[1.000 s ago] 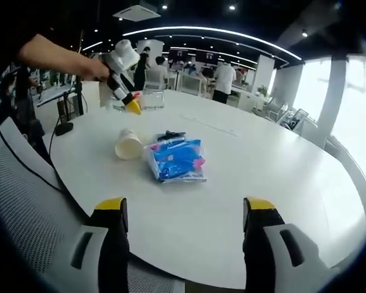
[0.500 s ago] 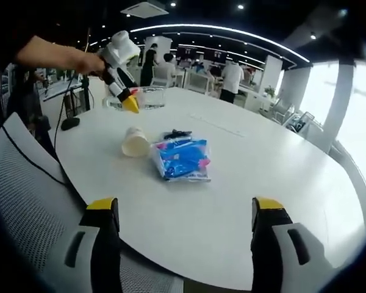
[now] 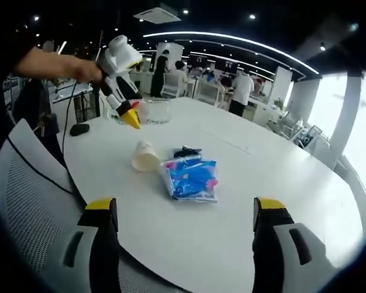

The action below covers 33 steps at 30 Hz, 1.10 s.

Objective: Arrange the tabletop items into an orderly group along one side of the table until the central work area is clear of visible clutter.

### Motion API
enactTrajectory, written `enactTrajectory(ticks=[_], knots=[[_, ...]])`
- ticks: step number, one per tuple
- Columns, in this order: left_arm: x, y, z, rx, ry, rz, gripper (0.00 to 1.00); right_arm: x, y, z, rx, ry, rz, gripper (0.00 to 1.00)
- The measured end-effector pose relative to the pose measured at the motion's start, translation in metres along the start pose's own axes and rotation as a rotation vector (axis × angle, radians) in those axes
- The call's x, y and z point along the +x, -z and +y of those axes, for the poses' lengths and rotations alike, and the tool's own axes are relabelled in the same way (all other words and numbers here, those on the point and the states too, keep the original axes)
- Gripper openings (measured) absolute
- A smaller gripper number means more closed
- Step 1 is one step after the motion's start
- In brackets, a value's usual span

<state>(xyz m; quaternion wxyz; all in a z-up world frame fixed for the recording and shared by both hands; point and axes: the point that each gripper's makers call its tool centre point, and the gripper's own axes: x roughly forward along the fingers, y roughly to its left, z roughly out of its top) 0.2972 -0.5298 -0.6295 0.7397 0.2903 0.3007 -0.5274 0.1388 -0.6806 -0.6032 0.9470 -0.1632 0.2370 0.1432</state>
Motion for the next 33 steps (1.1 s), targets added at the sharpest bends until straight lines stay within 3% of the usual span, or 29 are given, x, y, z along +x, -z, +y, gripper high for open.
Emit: enactTrajectory(ticks=[3,18,33], knots=[[-0.002,0.001,-0.004,0.005,0.006,0.001,0.34,0.003,-0.007,0.004,-0.005,-0.016,0.014,0.9],[-0.005,0.01,-0.035,0.077,0.055,0.032,0.34,0.019,-0.041,0.023,-0.103,-0.102,-0.04,0.9],[0.002,0.022,-0.069,0.121,0.143,0.066,0.35,0.037,-0.056,0.036,-0.184,-0.192,-0.05,0.9]])
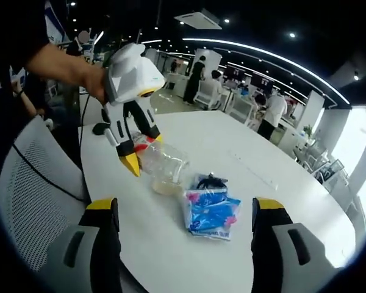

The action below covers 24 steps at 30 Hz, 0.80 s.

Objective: Arrange the tabletop items into an orderly group along one side of the table until the central work area is clear of visible clutter.

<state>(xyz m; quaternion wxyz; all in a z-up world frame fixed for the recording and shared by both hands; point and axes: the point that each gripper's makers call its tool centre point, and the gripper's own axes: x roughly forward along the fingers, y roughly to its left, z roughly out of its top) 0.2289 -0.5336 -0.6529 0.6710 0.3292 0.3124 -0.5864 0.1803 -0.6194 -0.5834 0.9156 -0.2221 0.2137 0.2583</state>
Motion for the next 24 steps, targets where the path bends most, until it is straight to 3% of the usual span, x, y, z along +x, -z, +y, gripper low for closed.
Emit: enactTrajectory(ticks=[10,24], knots=[[0.003,-0.001,-0.015,0.028,0.038,0.003,0.35,0.016,-0.006,0.008,-0.036,-0.069,0.007,0.89],[0.012,0.0,-0.04,0.093,0.107,0.027,0.35,0.036,-0.001,0.026,-0.19,-0.211,0.074,0.78]])
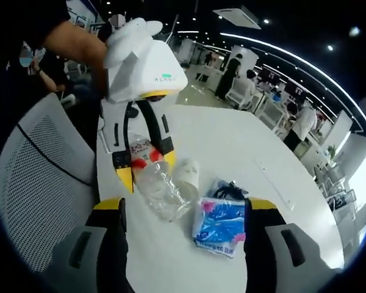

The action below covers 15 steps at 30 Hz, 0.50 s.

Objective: Arrange the tabletop items into an orderly group along one side of the table until the central work area is clear of visible clutter.

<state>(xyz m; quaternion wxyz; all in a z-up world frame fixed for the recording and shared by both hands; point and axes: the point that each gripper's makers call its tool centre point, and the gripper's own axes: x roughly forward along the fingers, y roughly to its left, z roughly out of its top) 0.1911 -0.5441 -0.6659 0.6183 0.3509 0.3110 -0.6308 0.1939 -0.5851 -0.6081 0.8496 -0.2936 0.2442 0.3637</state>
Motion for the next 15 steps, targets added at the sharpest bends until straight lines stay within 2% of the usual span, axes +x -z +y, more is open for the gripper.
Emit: enactTrajectory(ticks=[7,15], knots=[[0.006,-0.002,-0.007,0.029,0.018,0.012,0.35,0.011,0.008,0.013,-0.051,-0.069,0.031,0.74],[0.016,-0.005,-0.022,0.079,0.058,0.013,0.35,0.023,0.015,0.03,-0.092,-0.143,0.054,0.62]])
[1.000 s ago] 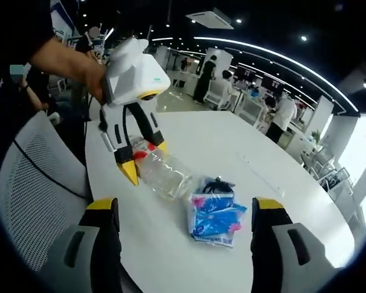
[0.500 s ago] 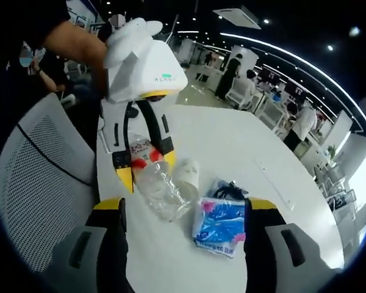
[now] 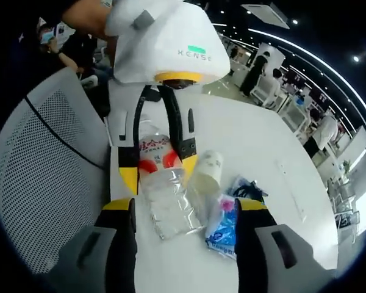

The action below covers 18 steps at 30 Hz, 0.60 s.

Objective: Arrange the tabletop items into an orderly group along one side of the table until the central work area is clear of visible clutter.

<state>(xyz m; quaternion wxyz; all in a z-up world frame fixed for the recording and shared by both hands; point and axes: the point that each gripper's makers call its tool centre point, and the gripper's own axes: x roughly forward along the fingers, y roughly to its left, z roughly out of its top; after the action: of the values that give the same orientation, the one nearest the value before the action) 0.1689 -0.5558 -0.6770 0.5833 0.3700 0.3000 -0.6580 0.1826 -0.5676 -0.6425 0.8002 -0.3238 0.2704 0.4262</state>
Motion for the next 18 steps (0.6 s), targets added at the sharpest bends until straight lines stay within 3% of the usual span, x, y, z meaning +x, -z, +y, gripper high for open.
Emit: enactTrajectory(ticks=[9,14,18], knots=[[0.008,-0.002,-0.011,0.072,0.029,0.001,0.35,0.013,0.013,0.018,-0.086,-0.057,0.038,0.52],[0.008,-0.004,-0.011,0.073,0.027,-0.008,0.35,0.015,0.017,0.023,-0.066,-0.073,0.037,0.43],[0.011,-0.003,-0.014,0.1,0.028,-0.006,0.35,0.017,0.02,0.027,-0.065,-0.08,0.04,0.43]])
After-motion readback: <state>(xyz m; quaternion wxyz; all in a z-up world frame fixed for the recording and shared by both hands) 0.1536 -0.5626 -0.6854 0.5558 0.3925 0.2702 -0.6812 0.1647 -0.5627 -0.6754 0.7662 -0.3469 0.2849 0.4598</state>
